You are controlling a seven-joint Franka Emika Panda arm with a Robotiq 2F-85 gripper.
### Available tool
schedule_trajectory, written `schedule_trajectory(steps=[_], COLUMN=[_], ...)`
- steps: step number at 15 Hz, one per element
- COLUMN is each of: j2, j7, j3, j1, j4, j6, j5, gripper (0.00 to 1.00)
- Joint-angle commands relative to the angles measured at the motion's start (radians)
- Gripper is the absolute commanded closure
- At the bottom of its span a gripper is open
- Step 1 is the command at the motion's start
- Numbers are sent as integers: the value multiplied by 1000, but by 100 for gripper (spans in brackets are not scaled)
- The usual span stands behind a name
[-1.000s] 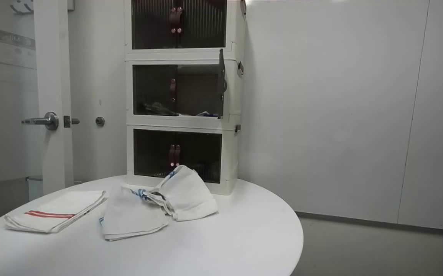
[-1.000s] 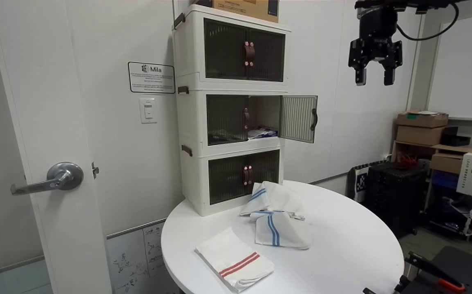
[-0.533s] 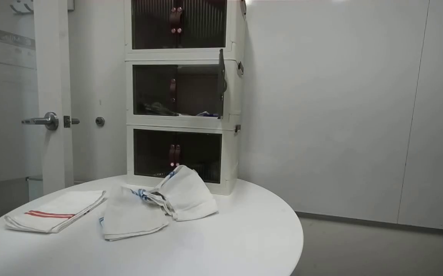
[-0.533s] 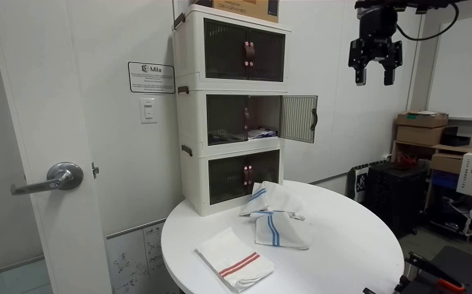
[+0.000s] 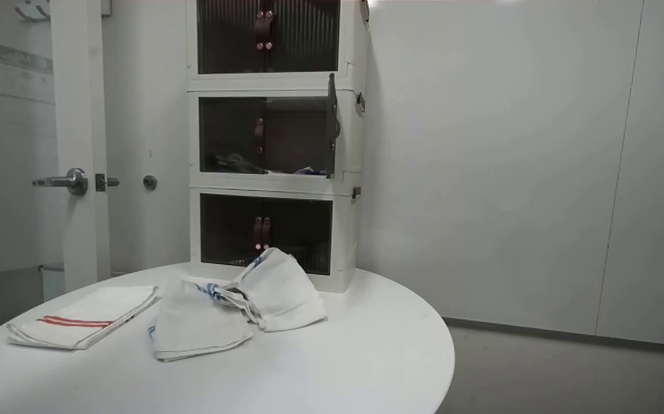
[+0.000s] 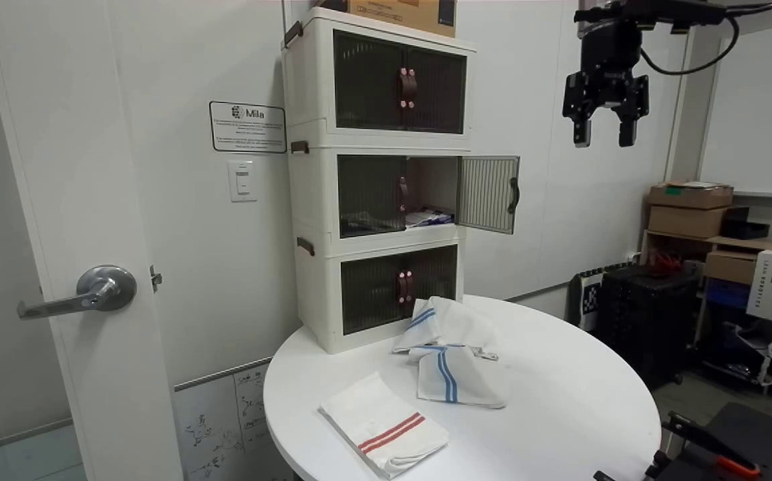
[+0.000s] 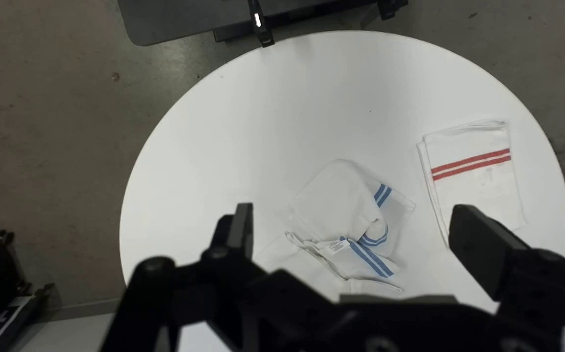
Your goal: Remove the towel from the cabinet and put it on the table
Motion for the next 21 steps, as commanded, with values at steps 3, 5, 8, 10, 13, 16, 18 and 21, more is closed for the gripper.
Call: schedule_trajectory(steps=[3,5,8,10,13,16,18,21], j2=[51,84,143,189,269,345,389,473], j7=[-62,-60,-76,-74,-85,-108,-116,-109], j3=[-18,-17,-25,-26,-36,-42,-38,-30], j1=[16,11,17,18,24,37,41,42], j4=[-24,-27,-21,-4,48,121,169,251], j6=[200,298,435,510,575,578,572,556], j5=[-32,-53,-60,-47,-15,31,46,34], gripper=[0,0,0,0,0,0,0,0])
